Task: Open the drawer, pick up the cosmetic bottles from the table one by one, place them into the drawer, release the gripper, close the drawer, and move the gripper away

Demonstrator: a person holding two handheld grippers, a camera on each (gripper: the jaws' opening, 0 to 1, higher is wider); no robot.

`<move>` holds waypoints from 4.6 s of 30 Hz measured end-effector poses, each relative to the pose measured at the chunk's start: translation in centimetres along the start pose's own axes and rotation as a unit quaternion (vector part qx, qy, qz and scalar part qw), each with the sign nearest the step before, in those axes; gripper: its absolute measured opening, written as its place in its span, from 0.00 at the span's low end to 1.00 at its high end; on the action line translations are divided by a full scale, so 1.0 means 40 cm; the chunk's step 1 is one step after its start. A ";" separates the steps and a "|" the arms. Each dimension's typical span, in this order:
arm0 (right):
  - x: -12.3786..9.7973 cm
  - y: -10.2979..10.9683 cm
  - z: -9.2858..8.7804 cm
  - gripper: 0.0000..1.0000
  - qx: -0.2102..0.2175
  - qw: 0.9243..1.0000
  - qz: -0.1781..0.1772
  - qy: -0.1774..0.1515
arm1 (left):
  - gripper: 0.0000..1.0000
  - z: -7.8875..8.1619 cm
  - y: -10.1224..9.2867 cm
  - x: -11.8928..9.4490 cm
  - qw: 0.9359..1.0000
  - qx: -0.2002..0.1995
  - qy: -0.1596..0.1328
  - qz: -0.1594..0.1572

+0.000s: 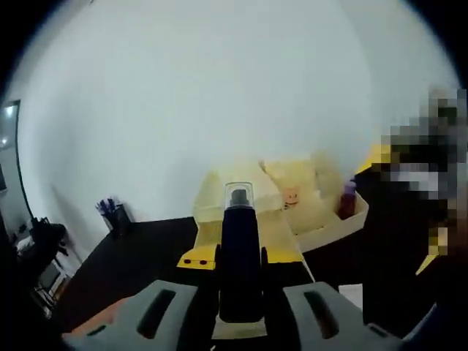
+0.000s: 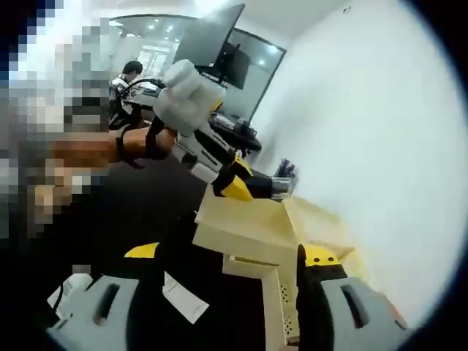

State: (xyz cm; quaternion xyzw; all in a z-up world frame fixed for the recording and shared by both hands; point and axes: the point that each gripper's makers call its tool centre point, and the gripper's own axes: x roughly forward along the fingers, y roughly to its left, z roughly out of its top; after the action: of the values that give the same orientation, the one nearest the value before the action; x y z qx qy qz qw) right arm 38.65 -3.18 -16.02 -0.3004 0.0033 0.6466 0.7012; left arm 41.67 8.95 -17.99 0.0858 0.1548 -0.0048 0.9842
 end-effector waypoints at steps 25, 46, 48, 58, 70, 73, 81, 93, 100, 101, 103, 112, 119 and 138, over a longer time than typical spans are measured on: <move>0.029 0.031 -0.033 0.66 -0.020 0.999 0.004 0.028 | 0.17 -0.087 -0.004 0.091 0.996 -0.035 0.077 -0.011; 0.035 0.027 -0.050 0.65 -0.025 0.999 0.005 0.041 | 0.17 -0.139 -0.018 0.131 0.993 -0.041 0.111 -0.011; 0.037 0.022 -0.051 0.65 -0.025 0.999 0.006 0.042 | 0.17 -0.145 -0.019 0.135 0.992 -0.040 0.115 -0.009; 0.039 0.028 -0.056 0.64 -0.028 0.999 0.007 0.046 | 0.17 -0.154 -0.021 0.144 0.992 -0.053 0.115 -0.003; 0.042 0.038 -0.064 0.64 -0.033 0.998 0.012 0.052 | 0.18 -0.159 -0.022 0.146 0.992 -0.047 0.114 -0.009; 0.040 0.044 -0.066 0.64 -0.033 0.998 0.011 0.052 | 0.20 -0.145 -0.012 0.145 0.994 -0.037 0.099 -0.001; 0.042 0.045 -0.069 0.64 -0.032 0.998 0.007 0.052 | 0.26 -0.071 0.006 0.114 0.998 -0.032 0.049 0.003; 0.065 0.058 -0.075 0.71 -0.027 0.998 0.003 0.054 | 0.39 0.004 0.019 0.017 0.999 -0.016 -0.013 -0.050; 0.092 0.044 -0.083 0.83 -0.015 0.998 -0.022 0.060 | 0.46 0.014 0.017 -0.034 0.995 0.016 -0.032 -0.089; 0.094 0.044 -0.083 0.86 -0.016 0.998 -0.025 0.060 | 0.49 0.013 0.012 -0.039 0.994 0.023 -0.036 -0.099; 0.102 0.039 -0.084 0.92 -0.015 0.998 -0.032 0.061 | 0.56 0.009 0.016 -0.049 0.993 0.025 -0.043 -0.104; 0.133 0.031 -0.074 0.93 0.001 0.997 -0.053 0.050 | 0.79 -0.003 0.030 -0.072 0.990 0.026 -0.069 -0.124; 0.166 0.027 -0.036 0.93 -0.027 0.996 -0.077 0.042 | 0.94 -0.010 0.067 -0.097 0.984 -0.014 -0.095 -0.147; 0.211 0.027 -0.016 0.91 -0.018 0.994 -0.105 0.038 | 0.96 -0.142 0.068 -0.157 0.954 0.037 -0.105 -0.278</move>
State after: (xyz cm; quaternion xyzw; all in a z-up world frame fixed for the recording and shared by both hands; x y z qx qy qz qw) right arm 39.30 4.16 -20.31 -0.3356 -0.0133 0.5574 0.7593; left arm 34.08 12.49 -20.95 0.0743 0.0679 -0.2924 0.9510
